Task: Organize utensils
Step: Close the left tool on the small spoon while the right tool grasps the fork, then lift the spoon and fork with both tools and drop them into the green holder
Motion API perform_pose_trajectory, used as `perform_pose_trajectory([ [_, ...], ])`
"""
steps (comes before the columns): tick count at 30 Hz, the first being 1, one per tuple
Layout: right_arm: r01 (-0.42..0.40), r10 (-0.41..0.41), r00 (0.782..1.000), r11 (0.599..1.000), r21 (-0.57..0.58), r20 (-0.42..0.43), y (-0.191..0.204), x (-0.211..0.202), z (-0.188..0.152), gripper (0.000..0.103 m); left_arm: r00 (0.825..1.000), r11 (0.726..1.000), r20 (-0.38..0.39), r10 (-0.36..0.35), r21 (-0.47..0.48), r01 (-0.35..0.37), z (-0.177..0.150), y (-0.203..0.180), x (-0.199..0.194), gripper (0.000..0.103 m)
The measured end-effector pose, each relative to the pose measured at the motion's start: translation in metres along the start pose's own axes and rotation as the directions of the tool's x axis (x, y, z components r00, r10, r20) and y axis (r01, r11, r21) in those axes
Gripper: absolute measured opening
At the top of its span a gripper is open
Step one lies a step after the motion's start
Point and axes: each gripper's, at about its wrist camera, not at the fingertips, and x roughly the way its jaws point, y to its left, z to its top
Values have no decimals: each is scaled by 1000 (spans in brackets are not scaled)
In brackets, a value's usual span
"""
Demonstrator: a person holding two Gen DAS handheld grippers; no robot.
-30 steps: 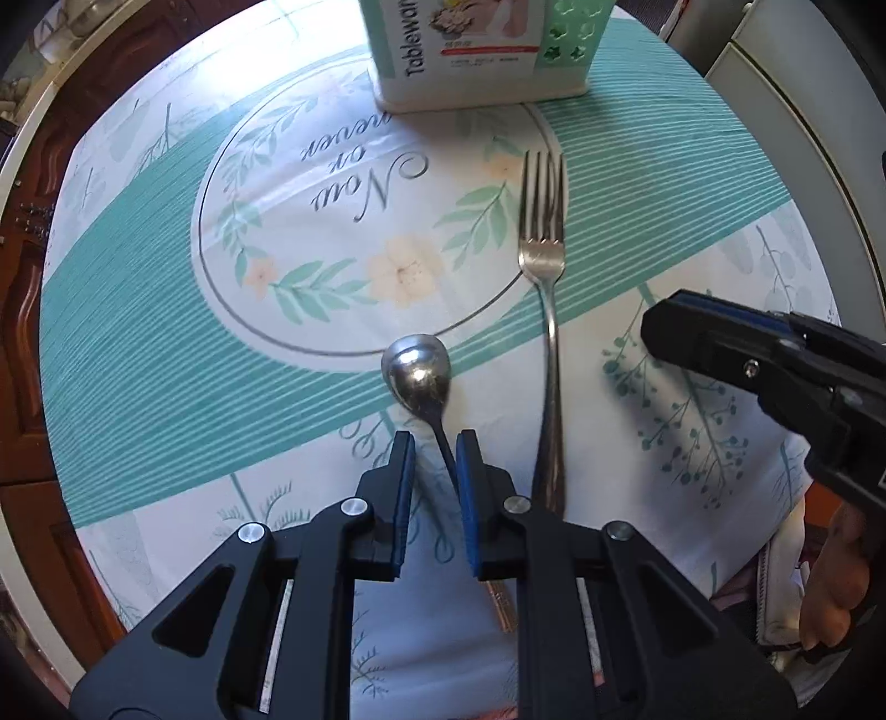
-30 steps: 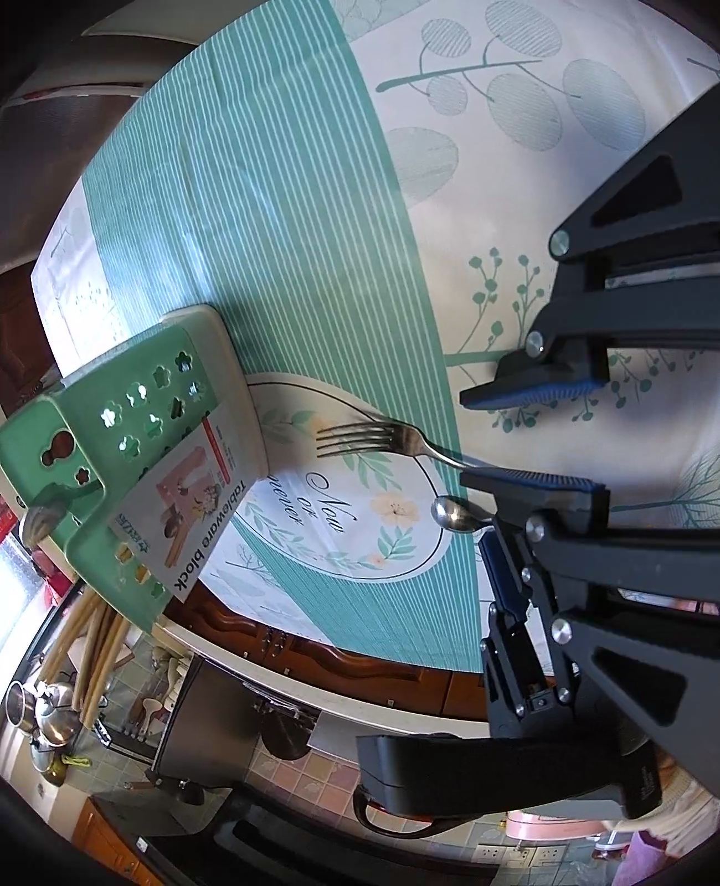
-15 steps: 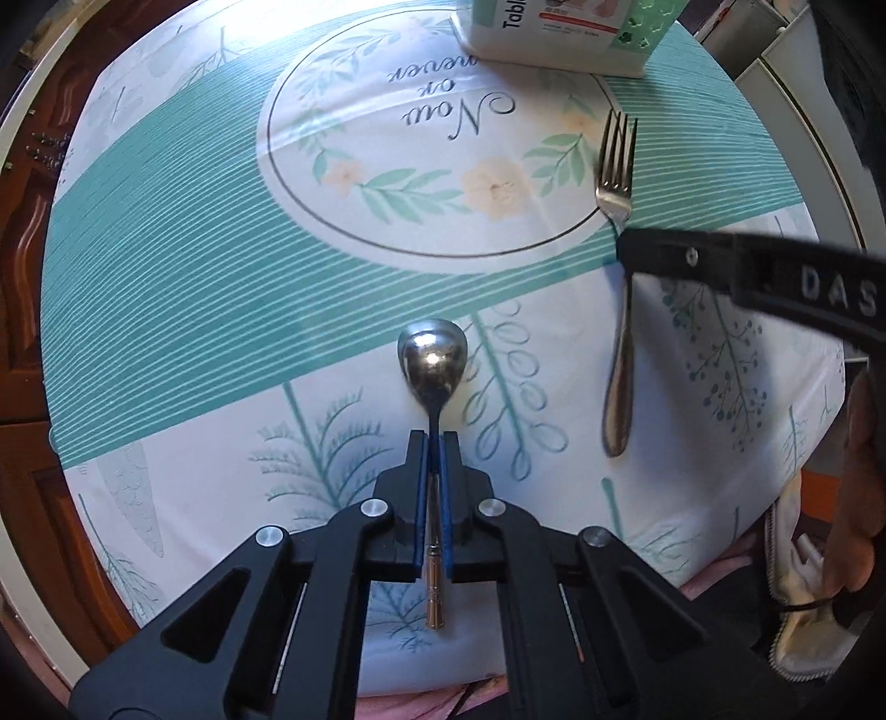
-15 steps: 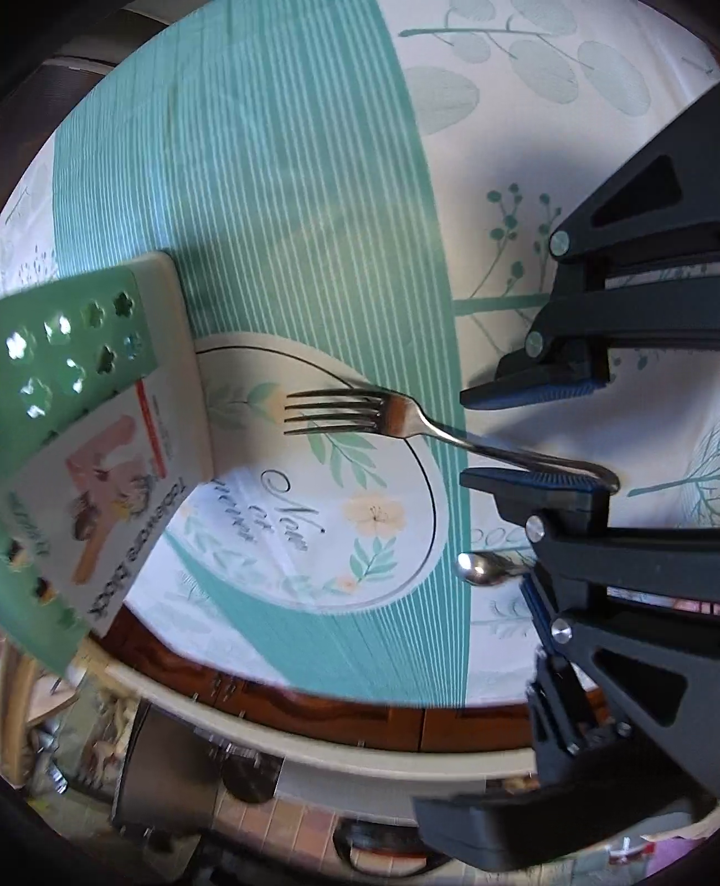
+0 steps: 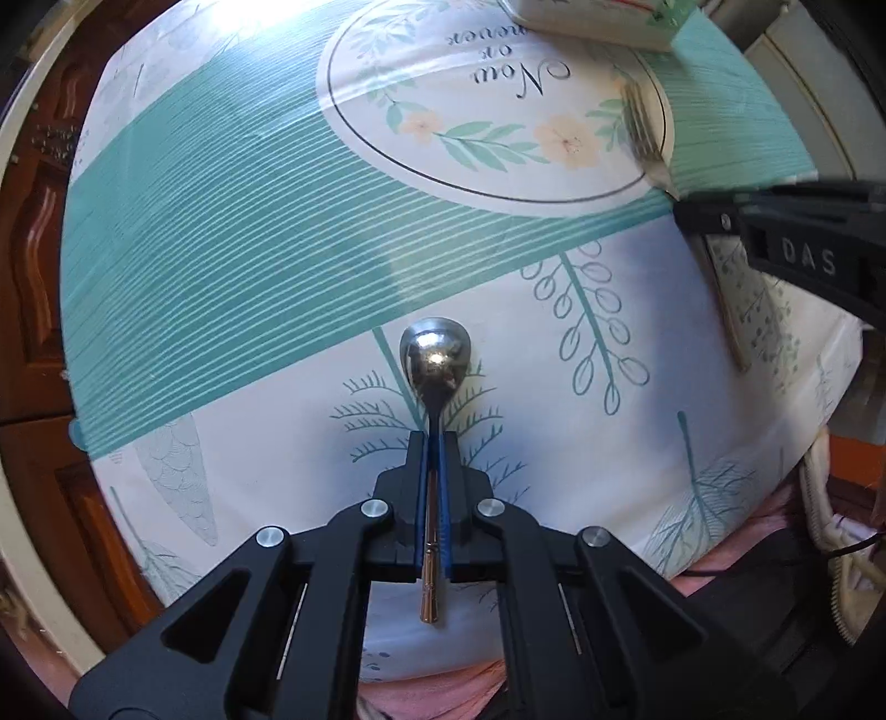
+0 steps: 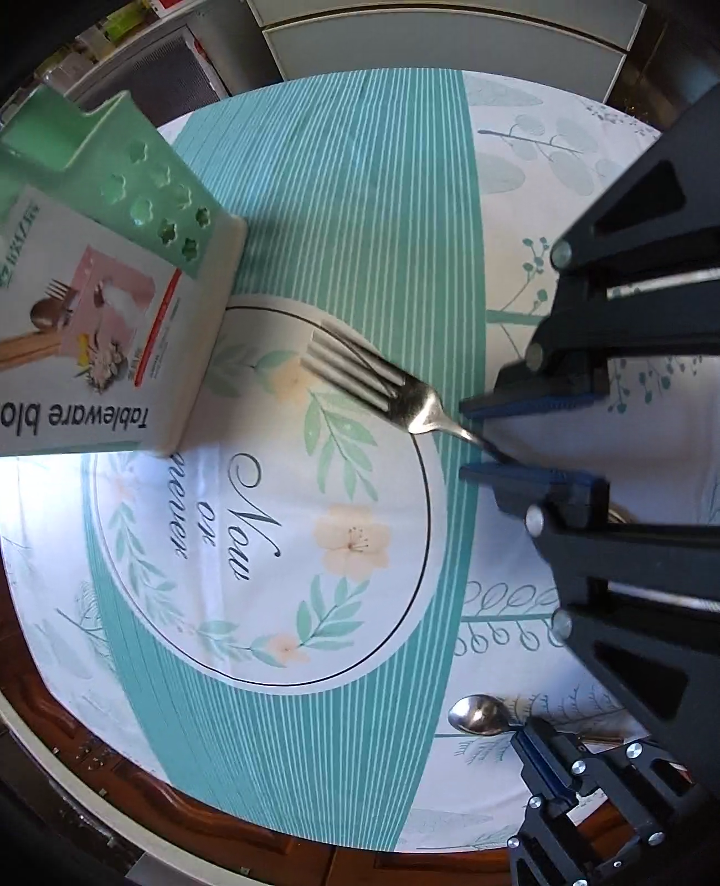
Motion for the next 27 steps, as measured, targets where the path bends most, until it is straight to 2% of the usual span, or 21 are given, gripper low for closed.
perform_pose_trajectory([
  [3,-52,52,998,998,30,-29,-6,2,1,5,997,997,35,-62,-50,64,-7,20,-3,1],
  [6,-177,182,983,977,117,-34,-27,3,-7,4,991,992,99,-92,-75,100,-14,33,-11,1],
  [9,-277,279,960,945,175,16,-45,2,-21,4,977,991,190,-100,-73,115,-24,38,-20,1],
  [12,-386,375,922,901,198,93,-60,-3,-38,4,950,988,288,-122,-59,144,-31,31,-40,1],
  [14,-441,417,896,877,190,154,-67,-10,-48,4,924,986,357,-136,-42,162,-30,20,-56,1],
  [18,-517,462,840,840,163,283,-82,-27,-67,4,855,985,495,-154,10,171,-19,-5,-80,1],
  [23,-504,420,800,858,102,428,-96,-60,-76,4,757,986,632,-163,76,149,-5,-47,-136,1],
  [26,-471,372,763,880,61,528,-100,-85,-75,4,702,983,689,-179,98,154,16,-64,-166,1],
  [27,-461,355,746,886,52,563,-103,-93,-73,4,678,983,712,-180,101,155,23,-68,-178,1],
])
